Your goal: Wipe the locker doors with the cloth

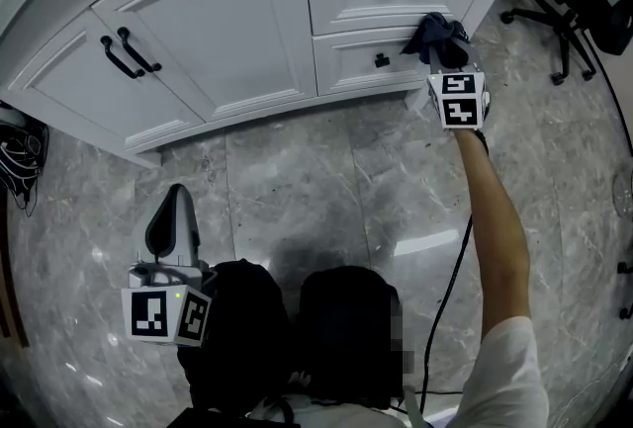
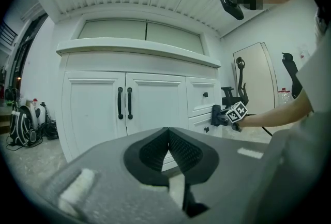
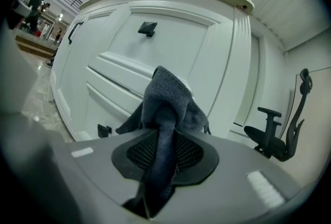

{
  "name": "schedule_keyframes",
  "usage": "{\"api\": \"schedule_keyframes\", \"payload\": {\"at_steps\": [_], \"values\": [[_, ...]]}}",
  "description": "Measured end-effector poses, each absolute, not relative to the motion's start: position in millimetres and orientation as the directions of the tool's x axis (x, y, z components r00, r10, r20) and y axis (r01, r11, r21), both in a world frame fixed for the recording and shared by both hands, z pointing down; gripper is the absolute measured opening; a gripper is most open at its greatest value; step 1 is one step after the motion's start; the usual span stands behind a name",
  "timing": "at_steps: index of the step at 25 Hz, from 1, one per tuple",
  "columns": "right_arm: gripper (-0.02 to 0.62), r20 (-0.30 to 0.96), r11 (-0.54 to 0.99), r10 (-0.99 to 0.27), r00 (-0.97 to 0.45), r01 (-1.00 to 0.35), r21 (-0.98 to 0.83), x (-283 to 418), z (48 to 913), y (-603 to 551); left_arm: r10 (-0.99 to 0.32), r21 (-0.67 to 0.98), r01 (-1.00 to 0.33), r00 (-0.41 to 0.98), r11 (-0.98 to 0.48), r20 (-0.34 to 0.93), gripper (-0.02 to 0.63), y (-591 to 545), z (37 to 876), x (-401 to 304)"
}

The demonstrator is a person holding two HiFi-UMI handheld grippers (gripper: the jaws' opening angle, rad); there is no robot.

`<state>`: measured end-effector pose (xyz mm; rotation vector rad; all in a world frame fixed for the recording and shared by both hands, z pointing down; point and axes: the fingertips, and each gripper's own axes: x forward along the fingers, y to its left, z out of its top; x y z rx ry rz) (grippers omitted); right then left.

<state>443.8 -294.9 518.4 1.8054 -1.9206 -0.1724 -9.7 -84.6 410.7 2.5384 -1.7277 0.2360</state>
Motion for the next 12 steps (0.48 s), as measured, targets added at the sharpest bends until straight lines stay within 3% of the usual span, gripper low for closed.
{"api": "schedule_keyframes", "payload": {"at_steps": [12], "values": [[0.081, 0.323, 0.122, -0.947, 0.001, -0.925, 0.361, 451.8, 577.8, -296.8, -0.915, -0.051, -0.929, 0.352, -0.368, 0.196, 0.002, -90.2, 423.3, -5.8]]}}
